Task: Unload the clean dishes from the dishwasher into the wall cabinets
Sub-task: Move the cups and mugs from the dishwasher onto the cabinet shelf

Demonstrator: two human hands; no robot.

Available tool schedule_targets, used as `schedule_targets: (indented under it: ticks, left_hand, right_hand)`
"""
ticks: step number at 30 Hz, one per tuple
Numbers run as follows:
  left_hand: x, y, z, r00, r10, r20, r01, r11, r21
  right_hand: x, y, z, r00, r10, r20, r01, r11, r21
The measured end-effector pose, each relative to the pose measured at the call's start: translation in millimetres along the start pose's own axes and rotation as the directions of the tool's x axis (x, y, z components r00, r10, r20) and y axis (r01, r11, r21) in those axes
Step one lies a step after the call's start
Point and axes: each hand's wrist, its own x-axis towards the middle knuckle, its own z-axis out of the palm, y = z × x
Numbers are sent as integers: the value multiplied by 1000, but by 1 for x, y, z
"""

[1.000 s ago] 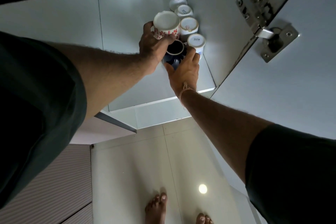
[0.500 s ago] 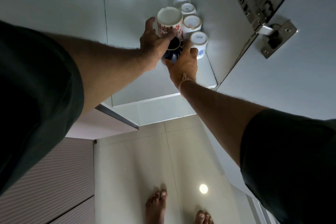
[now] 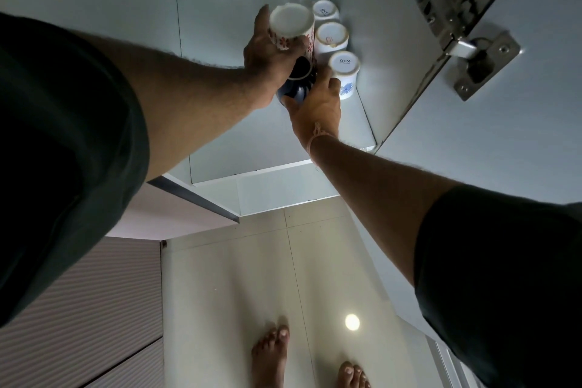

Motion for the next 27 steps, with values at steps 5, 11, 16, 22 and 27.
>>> schedule_targets:
  ticks: [5,11,16,22,27]
  left_hand:
    - [-28,-11,-7,996,-85,-3,84,996,-18]
    - [-88,-22,-17,986,-163,-27,164,986,16]
    - [-139,-8,-34,987,-163,-16,163,986,22]
    - [-202,17,-48,992,-126,29,123,987,104]
    - [-259,50,-54,993,-115,32,111,989,100]
  right_hand:
    - [-11,7,-9,998,24,53,-21,999,-45]
    - [-41,6,-32,987,53,154,-39,995,-95]
    - [-70,-3,-62,978,39,206,-13,992,-128]
    - [-110,-20,-107,981,33,191,-8,992,-127]
    - [-146,-37,-156,986,-23,162,36,996,-79]
